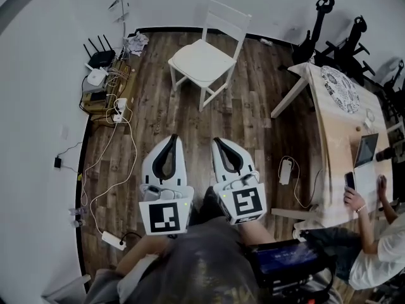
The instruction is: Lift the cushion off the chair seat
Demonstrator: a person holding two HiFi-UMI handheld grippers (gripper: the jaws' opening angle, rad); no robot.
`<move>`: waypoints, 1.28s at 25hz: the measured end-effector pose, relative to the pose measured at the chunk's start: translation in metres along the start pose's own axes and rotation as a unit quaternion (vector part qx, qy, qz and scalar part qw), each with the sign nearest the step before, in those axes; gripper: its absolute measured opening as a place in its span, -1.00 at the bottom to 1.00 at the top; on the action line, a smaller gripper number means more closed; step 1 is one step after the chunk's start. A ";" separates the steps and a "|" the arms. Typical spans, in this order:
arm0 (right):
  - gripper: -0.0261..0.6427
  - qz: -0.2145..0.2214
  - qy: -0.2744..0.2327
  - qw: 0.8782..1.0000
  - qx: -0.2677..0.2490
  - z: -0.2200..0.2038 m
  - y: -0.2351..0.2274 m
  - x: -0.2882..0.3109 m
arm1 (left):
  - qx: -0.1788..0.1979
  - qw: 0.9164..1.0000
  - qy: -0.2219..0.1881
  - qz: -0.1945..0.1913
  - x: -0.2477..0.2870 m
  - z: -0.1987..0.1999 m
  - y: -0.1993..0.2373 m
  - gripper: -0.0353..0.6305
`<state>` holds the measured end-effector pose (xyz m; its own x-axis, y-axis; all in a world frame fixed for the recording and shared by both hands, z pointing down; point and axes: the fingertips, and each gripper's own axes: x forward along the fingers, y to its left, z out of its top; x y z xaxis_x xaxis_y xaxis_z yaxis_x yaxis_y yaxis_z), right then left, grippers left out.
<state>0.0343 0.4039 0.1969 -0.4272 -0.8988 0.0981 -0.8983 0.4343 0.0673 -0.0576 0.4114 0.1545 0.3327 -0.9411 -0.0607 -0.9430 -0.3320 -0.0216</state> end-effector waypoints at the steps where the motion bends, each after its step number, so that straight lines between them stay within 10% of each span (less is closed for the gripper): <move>1: -0.90 0.002 0.001 1.000 0.000 -0.004 -0.004 0.005 | -0.002 1.000 0.007 -0.001 0.007 -0.005 0.000 -0.88; 18: -0.90 0.014 -0.004 1.000 0.002 -0.007 -0.121 0.145 | 0.023 0.999 0.024 -0.012 0.189 -0.015 0.005 -0.88; 32: -0.90 0.017 0.030 0.999 0.005 -0.023 -0.136 0.273 | -0.009 0.999 0.040 0.017 0.273 -0.054 0.096 -0.88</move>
<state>0.0420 0.1005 0.2369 -0.4512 -0.8779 0.1601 -0.8842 0.4641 0.0532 -0.0576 0.1189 0.1899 0.3008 -0.9535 0.0189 -0.9537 -0.3009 -0.0028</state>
